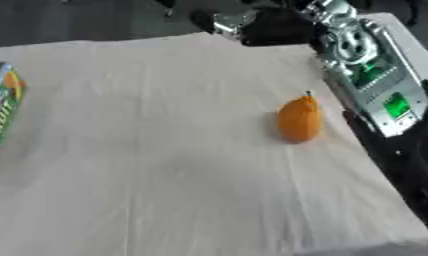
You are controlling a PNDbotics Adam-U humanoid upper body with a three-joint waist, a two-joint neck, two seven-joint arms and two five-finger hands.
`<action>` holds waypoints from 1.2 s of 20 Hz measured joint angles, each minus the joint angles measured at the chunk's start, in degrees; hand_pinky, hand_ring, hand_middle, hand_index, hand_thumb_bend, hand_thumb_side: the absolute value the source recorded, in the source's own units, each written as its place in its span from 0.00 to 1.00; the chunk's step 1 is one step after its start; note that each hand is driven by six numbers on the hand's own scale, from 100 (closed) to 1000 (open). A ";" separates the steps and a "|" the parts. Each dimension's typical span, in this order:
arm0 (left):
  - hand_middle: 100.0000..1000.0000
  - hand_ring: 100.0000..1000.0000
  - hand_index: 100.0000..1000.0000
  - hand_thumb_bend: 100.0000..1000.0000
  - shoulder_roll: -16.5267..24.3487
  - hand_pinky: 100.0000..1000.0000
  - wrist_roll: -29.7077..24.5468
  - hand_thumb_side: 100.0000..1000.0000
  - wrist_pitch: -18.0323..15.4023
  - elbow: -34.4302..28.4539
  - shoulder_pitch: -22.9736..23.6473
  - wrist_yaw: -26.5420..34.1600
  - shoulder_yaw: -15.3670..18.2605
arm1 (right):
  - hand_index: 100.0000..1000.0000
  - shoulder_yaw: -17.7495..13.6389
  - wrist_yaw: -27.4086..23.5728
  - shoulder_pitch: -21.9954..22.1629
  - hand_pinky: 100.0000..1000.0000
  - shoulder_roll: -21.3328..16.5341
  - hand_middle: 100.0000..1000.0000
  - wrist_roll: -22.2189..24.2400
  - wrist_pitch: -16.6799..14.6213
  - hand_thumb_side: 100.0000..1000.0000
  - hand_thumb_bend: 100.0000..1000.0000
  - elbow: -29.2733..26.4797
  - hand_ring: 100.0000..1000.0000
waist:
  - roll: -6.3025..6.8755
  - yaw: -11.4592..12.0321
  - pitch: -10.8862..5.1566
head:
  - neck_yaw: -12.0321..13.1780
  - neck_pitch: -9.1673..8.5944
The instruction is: Pick up the objects with one hand, pass them to the other hand, and then place them into the box on the other side of the table.
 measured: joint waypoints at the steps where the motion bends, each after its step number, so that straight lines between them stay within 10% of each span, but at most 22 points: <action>1: 0.33 0.32 0.34 0.39 0.43 0.30 0.04 0.04 0.43 0.90 0.30 0.42 0.78 | 0.84 -0.60 -0.07 0.59 0.73 -0.40 0.70 -0.78 -0.10 0.20 0.63 0.22 0.71 | 0.00 0.00 0.00 | 0.02 -0.01; 11: 0.29 0.34 0.35 0.42 1.48 0.31 0.77 0.03 1.06 11.14 2.82 -4.57 6.85 | 0.84 -5.20 5.26 4.66 0.73 -3.06 0.70 -6.26 1.01 0.20 0.63 7.35 0.71 | 0.04 0.11 0.14 | 2.01 -0.02; 24: 0.30 0.34 0.35 0.42 1.50 0.31 -3.40 0.04 1.80 16.38 3.05 -5.53 8.78 | 0.84 -6.52 5.30 5.35 0.73 -3.54 0.70 -9.91 0.32 0.20 0.63 9.96 0.70 | 0.06 0.26 0.15 | 10.64 -0.01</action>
